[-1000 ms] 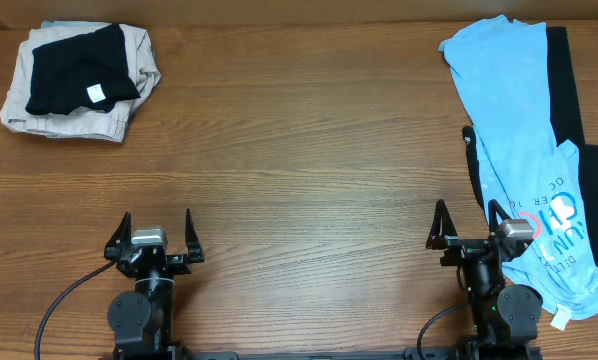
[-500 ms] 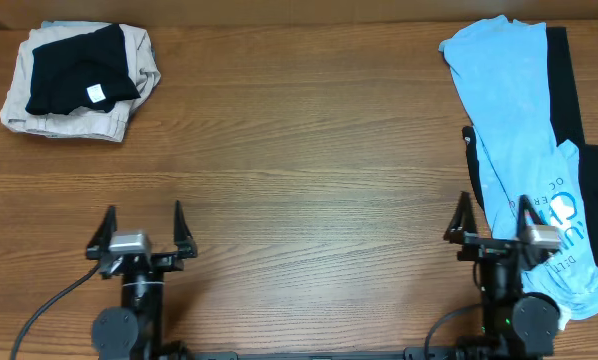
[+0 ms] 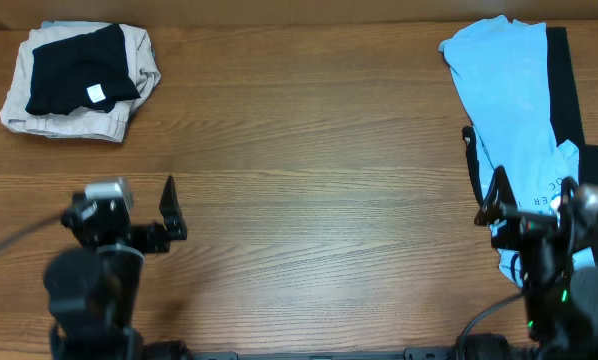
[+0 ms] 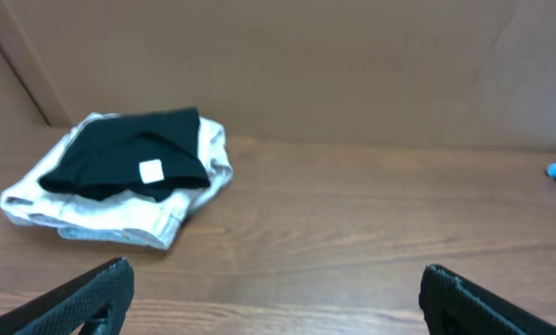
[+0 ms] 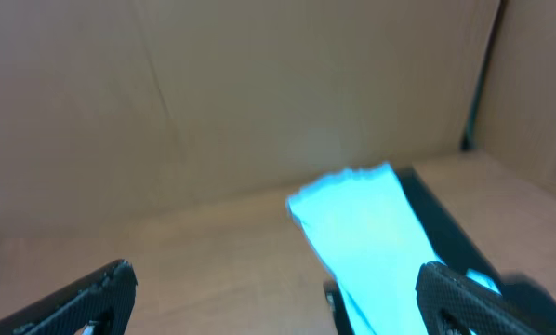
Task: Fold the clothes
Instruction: 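Move the right gripper to the light blue T-shirt and grasp it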
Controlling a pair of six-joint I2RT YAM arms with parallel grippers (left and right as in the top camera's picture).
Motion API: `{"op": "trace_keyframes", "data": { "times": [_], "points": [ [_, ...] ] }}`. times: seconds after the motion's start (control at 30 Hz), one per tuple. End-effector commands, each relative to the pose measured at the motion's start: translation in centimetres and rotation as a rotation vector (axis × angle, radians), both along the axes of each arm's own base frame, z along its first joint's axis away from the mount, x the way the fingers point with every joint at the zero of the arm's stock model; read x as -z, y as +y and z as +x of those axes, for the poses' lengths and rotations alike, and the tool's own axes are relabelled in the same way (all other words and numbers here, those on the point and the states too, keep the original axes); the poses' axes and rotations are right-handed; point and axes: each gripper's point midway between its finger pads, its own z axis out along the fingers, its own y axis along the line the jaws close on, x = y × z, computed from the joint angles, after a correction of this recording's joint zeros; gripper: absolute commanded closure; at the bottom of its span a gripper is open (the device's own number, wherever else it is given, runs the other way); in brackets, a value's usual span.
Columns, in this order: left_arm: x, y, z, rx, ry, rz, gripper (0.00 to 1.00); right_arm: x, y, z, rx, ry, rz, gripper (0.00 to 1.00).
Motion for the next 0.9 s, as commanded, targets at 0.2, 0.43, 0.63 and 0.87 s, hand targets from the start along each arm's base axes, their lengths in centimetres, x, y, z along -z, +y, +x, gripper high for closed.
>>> {"op": "trace_keyframes", "data": {
  "times": [0.2,0.43,0.63,0.87],
  "points": [
    [0.1,-0.9,3.0,0.059,0.343,-0.061,0.0,0.0,1.7,5.0,-0.084,0.272,0.029,0.0],
    [7.1,-0.8,5.2,0.054,0.621,-0.094,0.0,4.6,2.6,7.8,-0.12,0.441,0.126,0.0],
    [12.1,-2.1,6.6,0.117,0.794,-0.168,0.0,10.4,-3.4,6.9,0.191,0.646,0.363,0.0],
    [13.8,-3.8,7.6,0.202,0.834,-0.249,0.0,18.3,-9.3,2.5,0.479,0.963,0.543,0.01]
  ]
}}
